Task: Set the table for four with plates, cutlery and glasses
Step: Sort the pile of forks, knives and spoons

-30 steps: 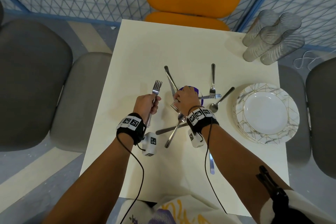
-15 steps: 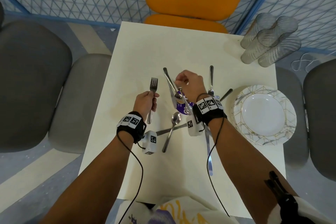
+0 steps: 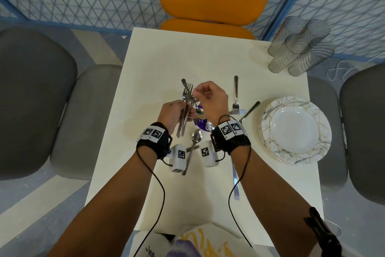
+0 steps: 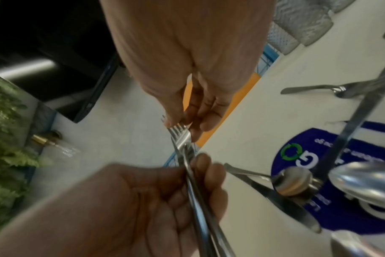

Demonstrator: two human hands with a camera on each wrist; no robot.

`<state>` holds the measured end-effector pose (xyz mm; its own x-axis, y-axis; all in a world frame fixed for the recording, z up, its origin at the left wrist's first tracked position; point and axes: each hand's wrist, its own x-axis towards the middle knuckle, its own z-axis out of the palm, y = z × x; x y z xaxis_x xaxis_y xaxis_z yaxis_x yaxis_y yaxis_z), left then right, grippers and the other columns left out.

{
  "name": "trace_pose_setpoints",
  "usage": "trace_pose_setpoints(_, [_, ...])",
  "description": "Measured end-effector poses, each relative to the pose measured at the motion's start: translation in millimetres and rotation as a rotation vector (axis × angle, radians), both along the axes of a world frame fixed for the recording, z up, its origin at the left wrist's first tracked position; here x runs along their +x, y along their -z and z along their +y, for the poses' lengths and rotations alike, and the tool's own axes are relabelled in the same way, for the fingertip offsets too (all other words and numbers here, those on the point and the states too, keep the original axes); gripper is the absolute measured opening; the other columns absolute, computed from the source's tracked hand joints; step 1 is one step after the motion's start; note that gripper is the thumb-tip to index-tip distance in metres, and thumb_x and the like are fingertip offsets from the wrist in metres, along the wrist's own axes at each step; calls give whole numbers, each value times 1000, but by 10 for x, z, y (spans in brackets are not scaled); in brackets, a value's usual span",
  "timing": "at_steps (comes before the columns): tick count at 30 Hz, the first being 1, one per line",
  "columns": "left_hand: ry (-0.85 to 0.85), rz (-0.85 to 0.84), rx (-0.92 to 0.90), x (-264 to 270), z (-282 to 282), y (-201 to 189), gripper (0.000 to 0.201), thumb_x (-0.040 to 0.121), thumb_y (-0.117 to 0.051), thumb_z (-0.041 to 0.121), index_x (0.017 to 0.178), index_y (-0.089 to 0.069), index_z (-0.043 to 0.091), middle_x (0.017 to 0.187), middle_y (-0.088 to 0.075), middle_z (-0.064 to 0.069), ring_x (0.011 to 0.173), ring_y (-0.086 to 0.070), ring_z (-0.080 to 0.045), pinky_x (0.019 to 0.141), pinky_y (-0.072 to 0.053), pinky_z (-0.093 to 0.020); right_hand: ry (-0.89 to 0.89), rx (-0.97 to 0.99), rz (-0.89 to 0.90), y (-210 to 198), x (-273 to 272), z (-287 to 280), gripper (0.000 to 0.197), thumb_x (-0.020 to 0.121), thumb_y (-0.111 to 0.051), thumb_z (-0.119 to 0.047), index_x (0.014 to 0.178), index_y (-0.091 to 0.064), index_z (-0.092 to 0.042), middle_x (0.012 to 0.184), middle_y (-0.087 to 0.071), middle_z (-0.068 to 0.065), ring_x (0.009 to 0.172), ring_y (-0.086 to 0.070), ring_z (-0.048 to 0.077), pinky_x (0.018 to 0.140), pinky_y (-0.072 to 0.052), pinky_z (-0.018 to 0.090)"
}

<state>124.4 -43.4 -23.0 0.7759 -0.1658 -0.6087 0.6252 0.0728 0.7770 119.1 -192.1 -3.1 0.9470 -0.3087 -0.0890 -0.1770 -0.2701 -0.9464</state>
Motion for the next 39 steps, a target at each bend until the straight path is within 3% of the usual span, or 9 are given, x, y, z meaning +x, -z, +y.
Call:
trace_pose_setpoints(6, [48,2,-16,-69,-35,-40,32,103,-47,8,118,-67,-11,88,-69,-21,76,-67,-34,68,-59,-37,61,8,35,34,-26,60,8,85,-77,-13,90,-72,-13,79,-71,-1,68,-68,11,65,-56,18])
trace_pose_setpoints(12, [72,-7,-18,-99,21,-6,32,105,-45,12,113,-72,-3,89,-73,-19,81,-70,-35,81,-56,-44,100,31,49,-12,42,-31,10,85,-78,-14,91,-71,-12,80,-74,3,68,-72,15,65,-60,24])
trace_pose_setpoints(18, [71,3,-34,-138,-22,-51,37,103,-45,17,114,-70,-8,83,-69,-15,65,-62,-27,64,-47,-35,96,-1,48,52,-9,64,12,84,-79,-14,92,-70,-12,81,-72,-1,69,-67,7,65,-55,15])
trace_pose_setpoints(23, [80,7,-4,-153,-9,-21,38,101,-45,18,112,-66,-11,69,-63,-8,57,-48,-23,58,-34,-35,68,86,89,38,-36,97,29,88,-75,-11,114,-66,-18,88,-70,2,68,-72,16,58,-62,29])
trace_pose_setpoints(26, [95,9,12,-157,20,-26,44,100,-45,19,119,-61,-18,70,-61,-8,56,-47,-23,57,-35,-35,7,68,90,29,-26,80,18,91,-71,-4,109,-73,-5,86,-71,5,65,-69,-2,58,-56,14])
trace_pose_setpoints(28, [133,-12,22,-172,42,-26,43,102,-44,20,119,-64,-14,72,-61,-8,57,-51,-23,58,-40,-35,-13,-28,81,37,2,62,11,90,-72,-9,100,-76,-8,83,-72,1,65,-66,-1,64,-54,14])
trace_pose_setpoints(31, [178,-27,19,-203,51,-21,39,107,-39,19,107,-69,-7,70,-58,-6,56,-52,-23,57,-45,-33,-1,-45,88,49,60,13,8,89,-74,-13,96,-77,-12,78,-72,-5,67,-67,8,73,-59,22])
trace_pose_setpoints(34, [191,-17,40,-209,-4,-17,39,108,-37,22,83,-64,9,66,-48,-3,49,-42,-19,51,-35,-31,-8,-30,78,70,102,-54,8,88,-75,-14,95,-77,-12,80,-75,-1,71,-71,15,75,-62,33])
trace_pose_setpoints(39, [164,3,96,-168,-107,31,37,107,-36,22,74,-54,17,57,-39,5,46,-24,-13,51,-13,-34,-107,-34,105,89,137,-278,16,89,-74,-31,99,-76,-19,84,-76,-5,82,-71,10,79,-57,19])
